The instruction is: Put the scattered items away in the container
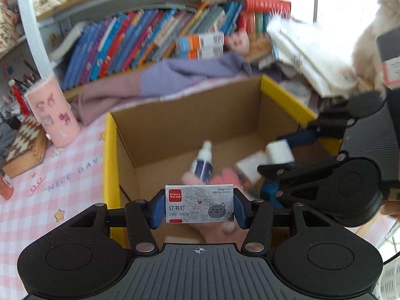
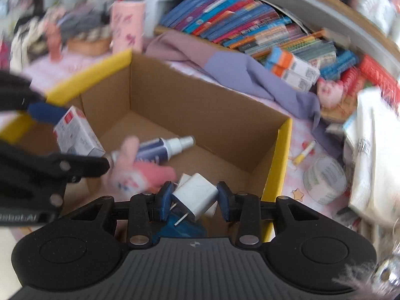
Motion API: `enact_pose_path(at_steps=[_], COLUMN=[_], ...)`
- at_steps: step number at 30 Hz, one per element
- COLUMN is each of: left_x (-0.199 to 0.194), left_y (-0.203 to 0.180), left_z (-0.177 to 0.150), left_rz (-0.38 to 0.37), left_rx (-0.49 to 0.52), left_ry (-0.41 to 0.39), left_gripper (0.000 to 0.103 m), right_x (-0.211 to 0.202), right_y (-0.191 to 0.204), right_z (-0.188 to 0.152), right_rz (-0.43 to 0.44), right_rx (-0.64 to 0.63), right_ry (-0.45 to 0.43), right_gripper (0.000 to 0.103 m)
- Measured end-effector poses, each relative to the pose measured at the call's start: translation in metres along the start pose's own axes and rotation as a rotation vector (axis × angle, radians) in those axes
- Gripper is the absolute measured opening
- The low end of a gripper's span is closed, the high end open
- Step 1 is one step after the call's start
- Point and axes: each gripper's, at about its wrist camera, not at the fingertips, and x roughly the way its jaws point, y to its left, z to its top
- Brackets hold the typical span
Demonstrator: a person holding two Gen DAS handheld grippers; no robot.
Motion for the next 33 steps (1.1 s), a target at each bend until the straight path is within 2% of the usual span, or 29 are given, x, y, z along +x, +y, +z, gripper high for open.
enact_pose_path(at_steps=[2, 7, 11, 13, 15, 18, 24, 28, 33], left_x=[0.004, 0.003, -0.003, -0.008, -0.016, -0.032, -0.076, -0.103, -0.131], left_y=[0.003, 0.003, 0.002, 0.002, 0.002, 0.004, 0.015, 0.024, 0.035], left_z=[0.000, 0.000, -0.001, -0.001, -0.001, -0.002, -0.019, -0.043, -0.077], left_rz=[-0.012, -0.023, -0.010, -0.005, 0.024, 0.062, 0.178, 0.256, 0.323], left_rx=[-0.023, -0.024, -0.026, -0.032, -0.037, -0.065, -0.170, -0.246, -0.308], left_ry=[0.022, 0.019, -0.032, -0.062, -0.102, -0.171, -0.299, -0.341, -0.345], left_gripper=[0.053, 0.054, 0.055, 0.058, 0.066, 0.073, 0.090, 0.095, 0.096], right_x=[0.001, 0.001, -0.002, -0.006, -0.012, -0.023, -0.064, -0.089, -0.111], right_y=[-0.001, 0.000, 0.000, 0.001, -0.001, -0.004, -0.003, 0.008, 0.031], right_z=[0.001, 0.001, 0.002, 0.003, 0.003, 0.003, -0.002, -0.011, -0.028], right_rz=[0.013, 0.015, 0.026, 0.019, 0.011, -0.008, -0.072, -0.099, -0.146], right_rx=[-0.008, -0.011, 0.002, 0.008, 0.027, 0.073, 0.210, 0.301, 0.389], right_ry=[0.008, 0.007, -0.003, -0.019, -0.044, -0.090, -0.218, -0.285, -0.311], right_gripper=[0.036, 0.036, 0.036, 0.042, 0.047, 0.054, 0.067, 0.072, 0.072])
